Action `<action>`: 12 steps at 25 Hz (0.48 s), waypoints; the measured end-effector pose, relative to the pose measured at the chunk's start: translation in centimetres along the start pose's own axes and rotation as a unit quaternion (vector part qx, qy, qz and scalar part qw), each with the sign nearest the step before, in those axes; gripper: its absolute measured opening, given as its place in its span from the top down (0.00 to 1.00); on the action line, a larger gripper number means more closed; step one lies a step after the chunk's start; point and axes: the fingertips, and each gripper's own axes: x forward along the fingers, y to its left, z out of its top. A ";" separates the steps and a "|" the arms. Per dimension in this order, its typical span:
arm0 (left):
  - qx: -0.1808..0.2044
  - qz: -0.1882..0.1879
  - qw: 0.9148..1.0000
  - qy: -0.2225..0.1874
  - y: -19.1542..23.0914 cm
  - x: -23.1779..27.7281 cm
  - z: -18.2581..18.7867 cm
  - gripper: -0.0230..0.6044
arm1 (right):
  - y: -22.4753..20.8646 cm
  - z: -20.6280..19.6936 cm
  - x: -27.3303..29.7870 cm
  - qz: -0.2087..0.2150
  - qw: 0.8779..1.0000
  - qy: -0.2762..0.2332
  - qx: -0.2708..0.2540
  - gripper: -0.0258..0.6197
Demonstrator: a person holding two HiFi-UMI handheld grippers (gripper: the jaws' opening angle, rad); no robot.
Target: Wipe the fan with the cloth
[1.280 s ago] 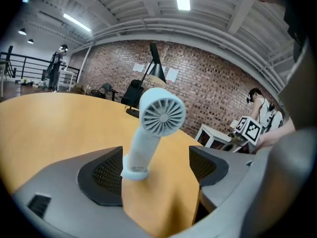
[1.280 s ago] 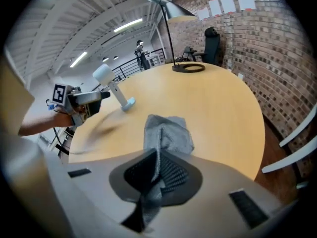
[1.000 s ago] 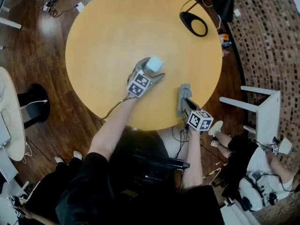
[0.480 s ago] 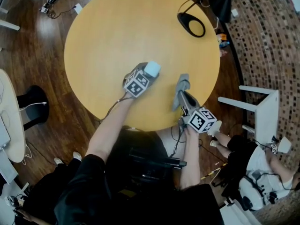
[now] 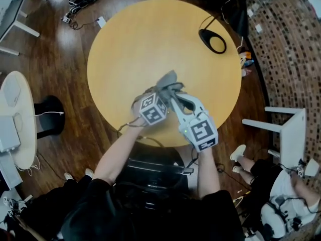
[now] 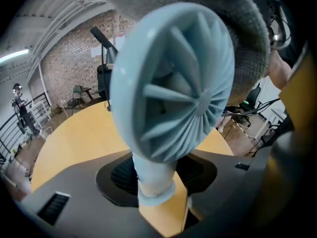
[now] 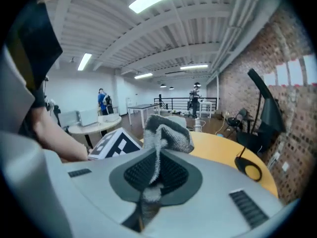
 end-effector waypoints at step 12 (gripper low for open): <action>-0.002 0.038 0.999 -0.038 0.5 -4.8 1.8 0.64 | -4.7 -0.1 -1.4 -0.037 0.998 -0.019 0.056 0.92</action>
